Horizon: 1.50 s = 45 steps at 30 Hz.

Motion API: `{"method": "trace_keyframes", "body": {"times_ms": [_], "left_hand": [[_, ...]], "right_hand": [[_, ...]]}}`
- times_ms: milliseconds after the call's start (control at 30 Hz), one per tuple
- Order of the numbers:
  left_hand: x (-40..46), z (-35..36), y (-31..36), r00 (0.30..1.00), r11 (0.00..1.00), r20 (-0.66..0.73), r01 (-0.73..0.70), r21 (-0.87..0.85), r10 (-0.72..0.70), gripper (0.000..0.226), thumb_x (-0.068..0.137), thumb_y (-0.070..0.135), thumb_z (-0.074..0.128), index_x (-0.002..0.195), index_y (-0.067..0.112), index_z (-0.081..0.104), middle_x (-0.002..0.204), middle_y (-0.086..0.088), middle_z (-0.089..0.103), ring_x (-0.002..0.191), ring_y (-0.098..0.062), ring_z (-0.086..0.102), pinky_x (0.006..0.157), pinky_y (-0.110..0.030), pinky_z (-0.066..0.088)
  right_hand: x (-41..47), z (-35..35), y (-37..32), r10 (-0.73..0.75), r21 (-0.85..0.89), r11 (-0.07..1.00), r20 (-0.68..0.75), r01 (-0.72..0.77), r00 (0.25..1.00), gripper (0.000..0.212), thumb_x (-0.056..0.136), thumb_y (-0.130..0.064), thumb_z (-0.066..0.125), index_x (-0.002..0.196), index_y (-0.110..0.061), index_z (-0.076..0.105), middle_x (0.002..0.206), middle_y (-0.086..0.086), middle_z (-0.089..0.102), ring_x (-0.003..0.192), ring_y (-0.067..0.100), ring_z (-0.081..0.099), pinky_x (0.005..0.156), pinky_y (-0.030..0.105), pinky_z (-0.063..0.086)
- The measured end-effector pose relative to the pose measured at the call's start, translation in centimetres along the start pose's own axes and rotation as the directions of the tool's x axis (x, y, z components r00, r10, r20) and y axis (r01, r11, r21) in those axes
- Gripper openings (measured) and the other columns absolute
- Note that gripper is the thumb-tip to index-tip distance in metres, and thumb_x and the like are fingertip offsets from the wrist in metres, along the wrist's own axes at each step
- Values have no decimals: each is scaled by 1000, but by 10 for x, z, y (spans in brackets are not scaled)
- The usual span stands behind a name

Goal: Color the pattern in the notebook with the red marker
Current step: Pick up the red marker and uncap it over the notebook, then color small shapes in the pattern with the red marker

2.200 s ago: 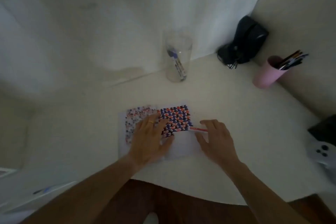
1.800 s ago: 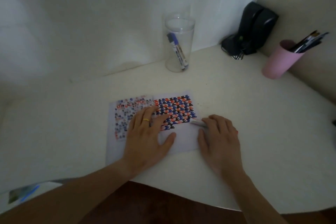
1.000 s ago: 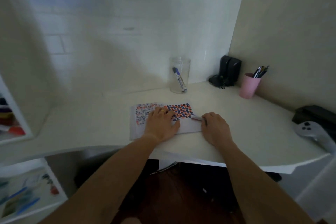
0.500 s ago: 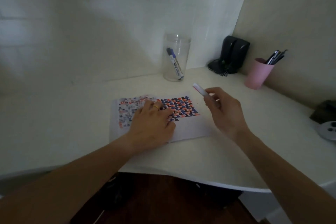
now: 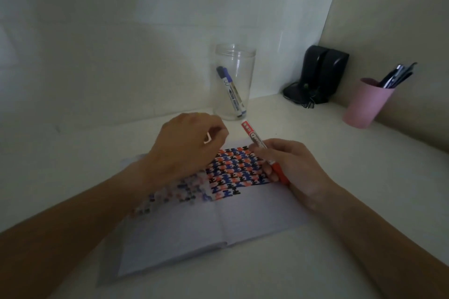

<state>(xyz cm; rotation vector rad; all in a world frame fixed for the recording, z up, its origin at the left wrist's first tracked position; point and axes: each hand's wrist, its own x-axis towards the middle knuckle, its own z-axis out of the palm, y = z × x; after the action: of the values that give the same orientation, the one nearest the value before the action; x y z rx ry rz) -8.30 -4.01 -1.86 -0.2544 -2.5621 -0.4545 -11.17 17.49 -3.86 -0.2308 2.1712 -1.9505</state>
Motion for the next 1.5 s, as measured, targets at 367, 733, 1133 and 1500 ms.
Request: {"method": "trace_keyframes", "body": {"times_ms": [367,733,1133,1500], "left_hand": [[-20,2,8,962,962,20,-271,33,271,49,97,61,38,114,25,67,91,8,75,78,-13,67,73,-30,49],[-20,-3,16,951,948,-8,-307,-87,308,40,97,51,45,114,21,64,98,6,73,76,1,58,72,1,40],[-18,-14,22,941,956,172,-282,-78,292,29,98,31,34,85,17,55,65,0,60,46,-13,57,49,-16,38],[-16,-4,-11,917,947,240,-315,-56,319,28,99,55,41,109,33,56,105,14,59,92,-5,55,82,-25,47]], "right_hand": [[-3,0,1,-179,242,957,61,160,982,24,91,-19,71,105,-1,76,81,14,71,70,18,63,66,30,51],[-14,8,-3,-245,321,922,55,215,968,13,84,-19,74,81,-8,78,69,8,73,59,14,64,61,22,55],[-21,25,-7,-176,432,886,-20,167,984,33,86,-24,71,87,9,73,64,7,64,54,13,54,56,22,48],[-16,-6,-7,-113,443,875,-204,195,972,34,91,-22,71,99,11,71,64,8,67,56,17,57,55,25,50]]}}
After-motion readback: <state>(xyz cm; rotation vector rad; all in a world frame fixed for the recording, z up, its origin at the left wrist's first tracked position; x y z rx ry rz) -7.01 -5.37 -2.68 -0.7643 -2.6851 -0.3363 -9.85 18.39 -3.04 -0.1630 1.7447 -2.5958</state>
